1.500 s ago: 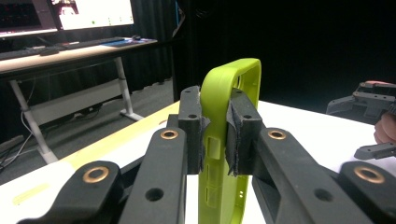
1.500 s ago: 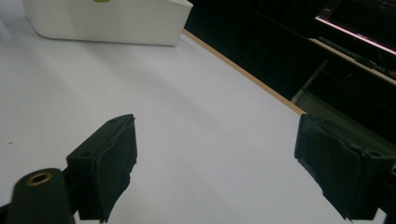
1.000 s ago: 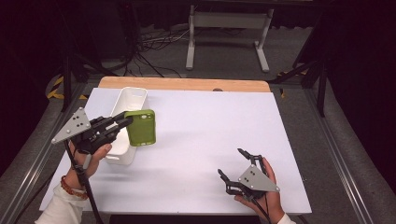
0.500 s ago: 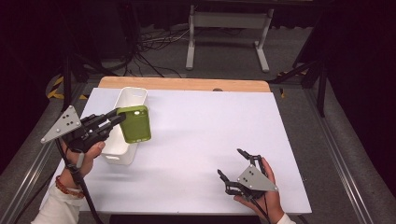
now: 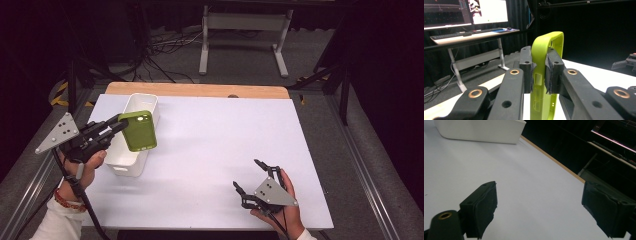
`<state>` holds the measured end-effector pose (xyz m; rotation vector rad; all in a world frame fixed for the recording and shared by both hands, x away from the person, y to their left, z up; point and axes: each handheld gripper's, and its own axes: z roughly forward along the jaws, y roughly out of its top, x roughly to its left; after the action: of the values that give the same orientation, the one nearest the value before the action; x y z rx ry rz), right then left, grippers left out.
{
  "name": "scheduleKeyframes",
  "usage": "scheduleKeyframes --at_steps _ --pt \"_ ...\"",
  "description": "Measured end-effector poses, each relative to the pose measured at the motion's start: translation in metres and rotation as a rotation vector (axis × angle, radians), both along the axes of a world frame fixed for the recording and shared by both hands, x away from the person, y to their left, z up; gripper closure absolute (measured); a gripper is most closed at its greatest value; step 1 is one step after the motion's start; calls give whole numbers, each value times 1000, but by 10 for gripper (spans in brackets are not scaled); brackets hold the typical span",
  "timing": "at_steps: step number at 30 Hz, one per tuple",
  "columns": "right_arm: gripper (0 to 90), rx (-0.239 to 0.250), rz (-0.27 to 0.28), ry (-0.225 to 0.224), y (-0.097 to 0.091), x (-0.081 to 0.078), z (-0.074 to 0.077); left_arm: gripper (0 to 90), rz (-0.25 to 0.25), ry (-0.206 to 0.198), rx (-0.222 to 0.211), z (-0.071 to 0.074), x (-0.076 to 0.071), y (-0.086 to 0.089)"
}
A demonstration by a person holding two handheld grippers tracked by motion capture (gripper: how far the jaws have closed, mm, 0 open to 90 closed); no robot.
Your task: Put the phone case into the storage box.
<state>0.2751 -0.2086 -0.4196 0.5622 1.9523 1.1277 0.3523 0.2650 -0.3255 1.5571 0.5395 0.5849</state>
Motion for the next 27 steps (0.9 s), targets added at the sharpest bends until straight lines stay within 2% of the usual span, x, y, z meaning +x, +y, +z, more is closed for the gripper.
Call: scheduleKeyframes --at_steps 8,27 --pt "151 -25 -3 2 2 0 -2 787 24 -7 2 1 0 5" --pt "152 7 -18 -8 -1 1 0 787 56 -12 -5 -1 2 12"
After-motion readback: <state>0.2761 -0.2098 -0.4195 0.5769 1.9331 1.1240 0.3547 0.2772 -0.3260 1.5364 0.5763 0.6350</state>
